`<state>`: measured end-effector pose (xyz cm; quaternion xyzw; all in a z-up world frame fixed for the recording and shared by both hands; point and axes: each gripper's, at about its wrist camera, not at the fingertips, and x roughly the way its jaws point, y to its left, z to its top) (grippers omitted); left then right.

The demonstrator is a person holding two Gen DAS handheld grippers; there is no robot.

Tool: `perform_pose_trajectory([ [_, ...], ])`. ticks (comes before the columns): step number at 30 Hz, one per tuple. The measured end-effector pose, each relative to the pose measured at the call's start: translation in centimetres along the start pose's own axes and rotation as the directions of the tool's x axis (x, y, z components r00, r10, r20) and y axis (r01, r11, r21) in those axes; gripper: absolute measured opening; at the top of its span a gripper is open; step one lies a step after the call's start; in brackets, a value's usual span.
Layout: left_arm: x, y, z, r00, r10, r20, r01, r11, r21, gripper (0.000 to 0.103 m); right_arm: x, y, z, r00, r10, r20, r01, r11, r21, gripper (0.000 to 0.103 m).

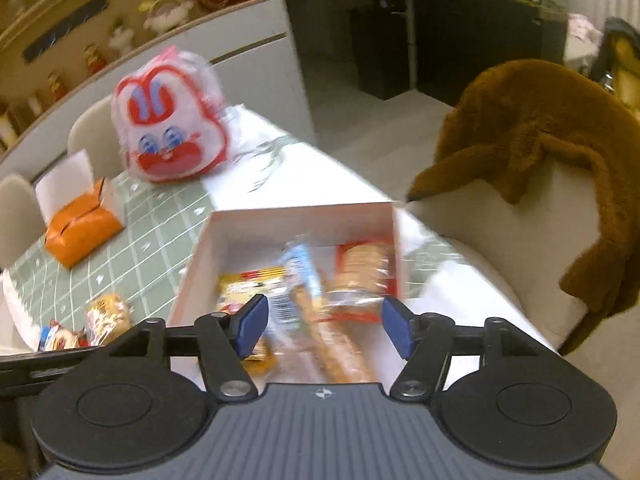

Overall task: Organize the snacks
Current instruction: 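Carry both packets over the pink box and open both tools, then move both tools back to the snack pile on the table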

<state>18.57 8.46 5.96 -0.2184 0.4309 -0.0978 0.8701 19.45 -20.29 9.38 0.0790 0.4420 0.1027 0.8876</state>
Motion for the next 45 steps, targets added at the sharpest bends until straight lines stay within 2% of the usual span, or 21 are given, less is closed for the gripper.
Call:
perform_pose_trajectory([
  [2,-2.9,1.7,-0.2,0.992,0.092,0.082,-0.093,0.996,0.016,0.031,0.8,2.5,0.3,0.999,0.033,-0.015,-0.033,0.999,-0.032,0.067],
  [6,-8.1,6.8,0.0,0.967,0.194,0.164,-0.181,0.979,-0.091,0.031,2.5,8.5,0.5,0.990,0.130,-0.048,-0.135,0.985,-0.111,0.070],
  [9,-10.1,10.8,0.0,0.919,0.348,0.184,-0.318,0.932,-0.173,0.031,3.2,12.6,-0.4,0.982,0.174,-0.070,-0.184,0.968,-0.168,0.074],
  [10,-10.7,11.9,-0.3,0.908,0.379,0.180,-0.344,0.918,-0.197,0.031,3.5,13.7,-0.7,0.979,0.186,-0.085,-0.199,0.964,-0.179,0.074],
  [11,-11.0,12.9,-0.7,0.904,0.392,0.172,-0.353,0.910,-0.217,0.031,3.7,14.6,-1.1,0.975,0.199,-0.101,-0.215,0.959,-0.184,0.074],
  [14,-10.5,14.4,-1.8,0.915,0.381,0.135,-0.346,0.911,-0.226,0.031,4.4,16.7,-2.6,0.961,0.234,-0.151,-0.260,0.947,-0.190,0.074],
  [17,-8.6,14.9,-2.5,0.919,0.379,0.111,-0.351,0.912,-0.212,0.031,5.2,17.7,-4.3,0.950,0.247,-0.192,-0.282,0.942,-0.181,0.074],
  [20,-7.7,14.6,-3.1,0.946,0.301,0.123,-0.276,0.943,-0.186,0.033,5.9,18.4,-6.2,0.935,0.268,-0.234,-0.308,0.939,-0.152,0.074],
  [24,-6.4,14.0,-3.1,0.982,0.177,0.062,-0.167,0.976,-0.142,0.033,6.8,19.5,-8.4,0.928,0.255,-0.270,-0.301,0.943,-0.141,0.074],
  [25,-6.7,13.9,-3.1,0.985,0.162,0.057,-0.153,0.978,-0.140,0.031,6.9,20.0,-8.8,0.925,0.256,-0.279,-0.304,0.942,-0.141,0.074],
  [27,-8.0,14.0,-3.1,0.977,0.189,0.096,-0.174,0.974,-0.143,0.030,7.1,21.1,-9.6,0.922,0.260,-0.286,-0.312,0.937,-0.154,0.074],
  [29,-9.5,14.1,-3.1,0.951,0.276,0.137,-0.256,0.955,-0.148,0.030,7.1,22.5,-10.1,0.925,0.257,-0.281,-0.313,0.933,-0.177,0.075],
  [32,-10.5,14.7,-3.0,0.912,0.383,0.143,-0.362,0.919,-0.155,0.030,7.7,24.6,-10.7,0.931,0.241,-0.273,-0.296,0.938,-0.180,0.078],
  [34,-10.4,15.4,-3.0,0.904,0.408,0.130,-0.386,0.907,-0.168,0.030,8.5,25.6,-10.8,0.932,0.239,-0.272,-0.289,0.944,-0.161,0.081],
  [35,-10.2,15.7,-3.2,0.900,0.419,0.124,-0.396,0.902,-0.171,0.030,8.8,26.2,-10.9,0.939,0.232,-0.252,-0.278,0.946,-0.166,0.087],
  [37,-9.7,16.4,-3.4,0.890,0.443,0.108,-0.423,0.890,-0.171,0.029,9.2,27.1,-11.2,0.955,0.202,-0.218,-0.245,0.950,-0.195,0.091],
  [40,-9.5,16.6,-3.6,0.887,0.442,0.131,-0.421,0.892,-0.163,0.027,9.4,28.2,-12.0,0.969,0.153,-0.196,-0.206,0.936,-0.287,0.093],
  [42,-9.3,16.3,-3.5,0.893,0.433,0.126,-0.416,0.898,-0.142,0.027,9.1,28.1,-12.7,0.976,0.110,-0.187,-0.170,0.925,-0.339,0.093],
  [45,-8.6,15.4,-3.5,0.903,0.412,0.119,-0.404,0.911,-0.083,0.027,8.0,26.1,-13.3,0.974,0.122,-0.191,-0.179,0.929,-0.323,0.085],
])
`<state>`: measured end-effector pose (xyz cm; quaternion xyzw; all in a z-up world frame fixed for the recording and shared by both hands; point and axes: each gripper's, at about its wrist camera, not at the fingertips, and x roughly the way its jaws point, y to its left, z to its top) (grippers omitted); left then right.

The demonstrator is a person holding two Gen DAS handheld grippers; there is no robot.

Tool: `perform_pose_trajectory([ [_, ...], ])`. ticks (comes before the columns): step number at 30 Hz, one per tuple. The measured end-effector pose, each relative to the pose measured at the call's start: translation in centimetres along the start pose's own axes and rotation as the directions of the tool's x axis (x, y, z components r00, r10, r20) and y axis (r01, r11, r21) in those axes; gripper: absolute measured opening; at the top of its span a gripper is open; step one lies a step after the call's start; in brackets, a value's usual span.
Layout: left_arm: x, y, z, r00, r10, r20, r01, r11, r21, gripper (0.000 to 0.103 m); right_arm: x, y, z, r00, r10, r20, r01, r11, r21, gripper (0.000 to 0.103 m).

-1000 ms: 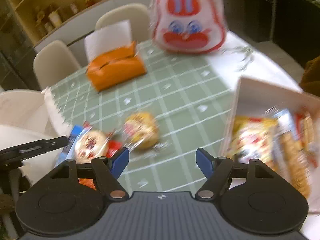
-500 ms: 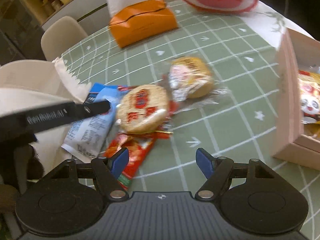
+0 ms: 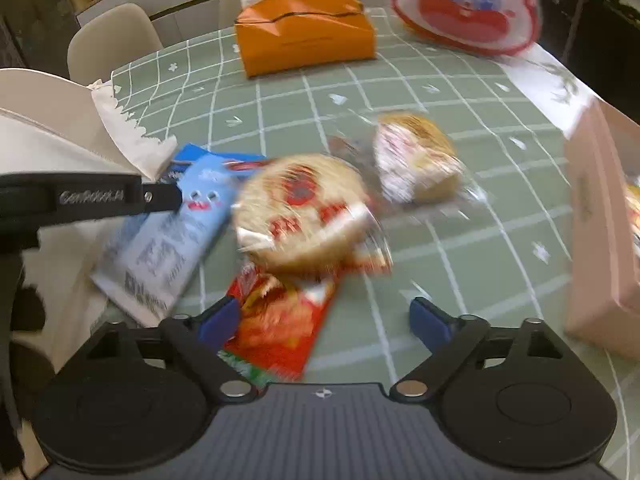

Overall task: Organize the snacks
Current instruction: 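Move both tools back to the snack pile on the table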

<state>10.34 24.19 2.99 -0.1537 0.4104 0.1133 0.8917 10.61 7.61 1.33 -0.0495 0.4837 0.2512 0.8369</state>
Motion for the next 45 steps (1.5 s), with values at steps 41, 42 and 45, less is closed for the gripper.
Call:
perform_pose_trajectory([
  [41,-1.7,-4.4,-3.1,0.973,-0.223,-0.064,0.220,0.974,-0.049,0.029,-4.7,-7.8,-3.5,0.991,-0.075,0.107,0.044,0.962,0.269,0.083],
  [42,-1.5,-4.4,-3.1,0.973,-0.219,-0.069,0.215,0.975,-0.054,0.029,-3.8,-7.8,-2.9,0.994,-0.073,0.082,0.048,0.959,0.279,0.083],
  [45,-1.0,-4.8,-3.1,0.976,-0.205,-0.078,0.202,0.978,-0.045,0.029,-2.1,-7.5,-1.9,0.998,-0.046,0.031,0.034,0.954,0.297,0.092],
])
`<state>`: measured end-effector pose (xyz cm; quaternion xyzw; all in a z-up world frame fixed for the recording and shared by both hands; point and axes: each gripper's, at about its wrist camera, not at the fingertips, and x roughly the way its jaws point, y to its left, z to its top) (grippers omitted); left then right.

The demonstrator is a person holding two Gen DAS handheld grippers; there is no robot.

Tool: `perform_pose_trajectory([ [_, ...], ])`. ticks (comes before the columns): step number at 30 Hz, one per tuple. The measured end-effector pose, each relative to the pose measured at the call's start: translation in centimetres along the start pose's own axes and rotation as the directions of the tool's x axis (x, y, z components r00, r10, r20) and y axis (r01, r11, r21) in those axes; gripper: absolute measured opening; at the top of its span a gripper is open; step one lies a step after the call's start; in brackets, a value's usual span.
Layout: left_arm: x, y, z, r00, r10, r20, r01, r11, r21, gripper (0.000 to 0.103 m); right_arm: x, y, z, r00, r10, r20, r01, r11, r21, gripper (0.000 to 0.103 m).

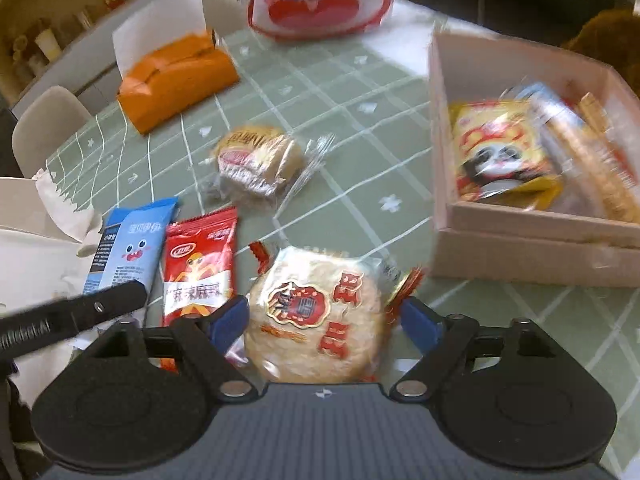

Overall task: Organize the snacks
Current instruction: 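Move both tools back to the snack pile on the table, then grasp the round rice cracker with the right tool while the left tool grasps the red spicy packet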

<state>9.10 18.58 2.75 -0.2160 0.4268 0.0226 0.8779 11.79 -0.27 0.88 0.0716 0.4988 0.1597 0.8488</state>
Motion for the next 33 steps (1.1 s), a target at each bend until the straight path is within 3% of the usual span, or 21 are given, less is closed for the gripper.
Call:
perform_pose_trajectory([
  [5,1.6,-1.6,-0.1,1.000,0.022,-0.011,-0.021,0.999,0.037,0.029,0.3,1.3,-0.8,0.999,-0.032,0.004,0.033,0.994,-0.103,0.094],
  [14,3.3,-4.0,0.0,0.997,0.064,-0.039,-0.058,0.987,0.153,0.034,-2.8,0.1,-5.5,0.994,-0.096,0.046,0.105,0.955,-0.276,0.089],
  [18,3.5,-5.0,-0.1,0.996,0.075,-0.045,-0.064,0.977,0.205,0.035,-4.8,-2.3,-7.4,0.990,-0.120,0.076,0.136,0.953,-0.270,0.089],
  [23,3.6,-6.8,-0.9,0.996,0.087,-0.031,-0.073,0.945,0.320,0.035,-6.2,-5.9,-8.5,0.987,-0.137,0.080,0.150,0.970,-0.190,0.090],
  [28,3.4,-7.6,-1.5,0.995,0.074,-0.061,-0.051,0.946,0.320,0.035,-7.2,-8.6,-9.0,0.982,-0.164,0.091,0.174,0.978,-0.119,0.092],
  [33,2.4,-8.8,-3.1,0.997,0.067,-0.028,-0.052,0.931,0.361,0.035,-7.4,-9.7,-9.8,0.978,-0.175,0.115,0.186,0.978,-0.091,0.101],
])
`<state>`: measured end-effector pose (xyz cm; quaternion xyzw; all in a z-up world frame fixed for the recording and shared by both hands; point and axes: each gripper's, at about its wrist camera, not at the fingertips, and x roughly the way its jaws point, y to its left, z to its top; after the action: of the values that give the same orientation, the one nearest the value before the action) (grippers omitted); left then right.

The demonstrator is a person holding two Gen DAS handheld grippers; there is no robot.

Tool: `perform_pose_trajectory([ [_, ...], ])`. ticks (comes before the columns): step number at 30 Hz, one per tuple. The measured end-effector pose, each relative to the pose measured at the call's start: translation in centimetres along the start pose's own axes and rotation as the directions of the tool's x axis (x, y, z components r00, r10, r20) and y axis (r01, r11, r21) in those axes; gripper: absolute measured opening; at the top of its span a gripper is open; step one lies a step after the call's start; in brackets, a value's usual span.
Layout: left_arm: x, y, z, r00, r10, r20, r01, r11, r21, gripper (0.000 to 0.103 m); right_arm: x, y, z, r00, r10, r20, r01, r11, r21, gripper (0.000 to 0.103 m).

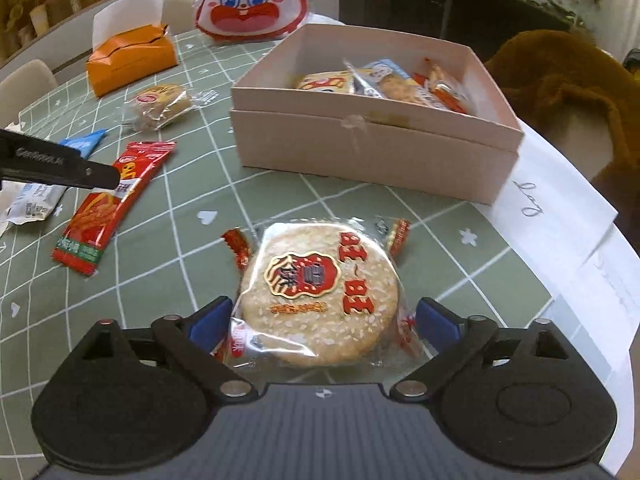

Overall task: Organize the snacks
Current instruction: 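Grasp the round rice cracker with the right tool while the left tool grasps the red spicy packet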

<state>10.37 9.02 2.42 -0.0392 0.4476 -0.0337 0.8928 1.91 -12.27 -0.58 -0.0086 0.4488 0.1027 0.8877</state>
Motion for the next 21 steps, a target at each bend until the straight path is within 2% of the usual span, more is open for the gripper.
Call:
perform_pose_trajectory([
  [4,0.2,-1.9,-0.7,0.999,0.039,0.010,-0.040,0.992,0.120,0.038,0.2,-0.2,-0.3,0.999,-0.007,0.034,0.007,1.000,0.005,0.103],
  [6,0.3,-2.6,-0.7,1.000,0.027,-0.001,-0.027,0.987,0.159,0.046,0.2,-0.3,-0.5,0.998,-0.007,0.055,0.007,1.000,0.005,0.103],
  [8,0.4,-3.2,-0.9,1.000,0.016,-0.012,-0.014,0.980,0.198,0.058,0.1,-0.3,-0.9,0.997,-0.009,0.083,0.008,1.000,0.006,0.103],
  [11,0.5,-4.0,-1.2,1.000,0.018,-0.015,-0.014,0.969,0.247,0.062,0.1,-0.3,-1.4,0.994,-0.009,0.113,0.008,1.000,0.004,0.103],
  [13,0.4,-3.9,-1.4,1.000,0.023,-0.010,-0.019,0.969,0.245,0.061,0.1,-0.3,-1.4,0.993,-0.008,0.118,0.008,1.000,0.004,0.103],
  [17,0.6,-2.5,-1.1,0.995,0.097,-0.004,-0.094,0.980,0.176,0.061,0.0,-0.3,-1.6,0.992,-0.006,0.126,0.005,1.000,0.002,0.103],
  [21,1.2,-0.9,-0.5,0.996,0.088,-0.018,-0.086,0.990,0.109,0.066,-0.2,-0.3,-1.9,0.992,-0.008,0.130,0.007,1.000,0.005,0.103],
])
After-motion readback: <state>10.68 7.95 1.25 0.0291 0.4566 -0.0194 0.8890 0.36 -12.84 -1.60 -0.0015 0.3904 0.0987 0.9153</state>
